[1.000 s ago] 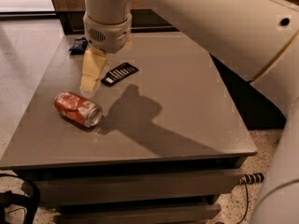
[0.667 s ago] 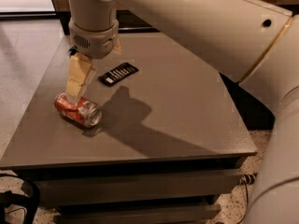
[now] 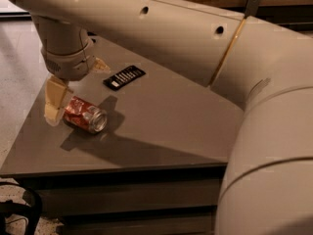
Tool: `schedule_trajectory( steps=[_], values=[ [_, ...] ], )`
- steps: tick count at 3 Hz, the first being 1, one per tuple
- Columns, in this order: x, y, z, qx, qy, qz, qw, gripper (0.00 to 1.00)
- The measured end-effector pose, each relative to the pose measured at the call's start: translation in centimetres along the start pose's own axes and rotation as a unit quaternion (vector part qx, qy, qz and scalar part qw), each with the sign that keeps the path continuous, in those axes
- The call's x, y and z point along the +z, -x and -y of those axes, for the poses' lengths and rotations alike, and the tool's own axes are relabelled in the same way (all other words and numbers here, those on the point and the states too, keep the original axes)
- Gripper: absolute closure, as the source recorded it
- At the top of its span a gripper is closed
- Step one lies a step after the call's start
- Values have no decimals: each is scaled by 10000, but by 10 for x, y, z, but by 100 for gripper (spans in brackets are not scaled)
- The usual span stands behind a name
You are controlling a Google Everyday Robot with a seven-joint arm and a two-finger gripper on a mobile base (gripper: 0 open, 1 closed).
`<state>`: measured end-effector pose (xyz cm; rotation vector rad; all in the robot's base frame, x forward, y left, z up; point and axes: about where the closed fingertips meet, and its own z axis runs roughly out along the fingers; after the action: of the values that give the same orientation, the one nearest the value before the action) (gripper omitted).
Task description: Place coke can upright
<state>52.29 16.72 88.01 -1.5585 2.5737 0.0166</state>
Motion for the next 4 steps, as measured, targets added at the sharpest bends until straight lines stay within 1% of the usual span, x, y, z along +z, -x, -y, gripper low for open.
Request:
schedule_trajectory(
  steps=[1,2,3,4],
  values=[
    [20,0,-4,236,39,-259,9994,0],
    [36,-10,-3,553,96,-430,9975,0],
    [43,-14,-5,581,159,-442,9972,0],
    [44,-11,-5,575,157,-393,9974,18]
  ],
)
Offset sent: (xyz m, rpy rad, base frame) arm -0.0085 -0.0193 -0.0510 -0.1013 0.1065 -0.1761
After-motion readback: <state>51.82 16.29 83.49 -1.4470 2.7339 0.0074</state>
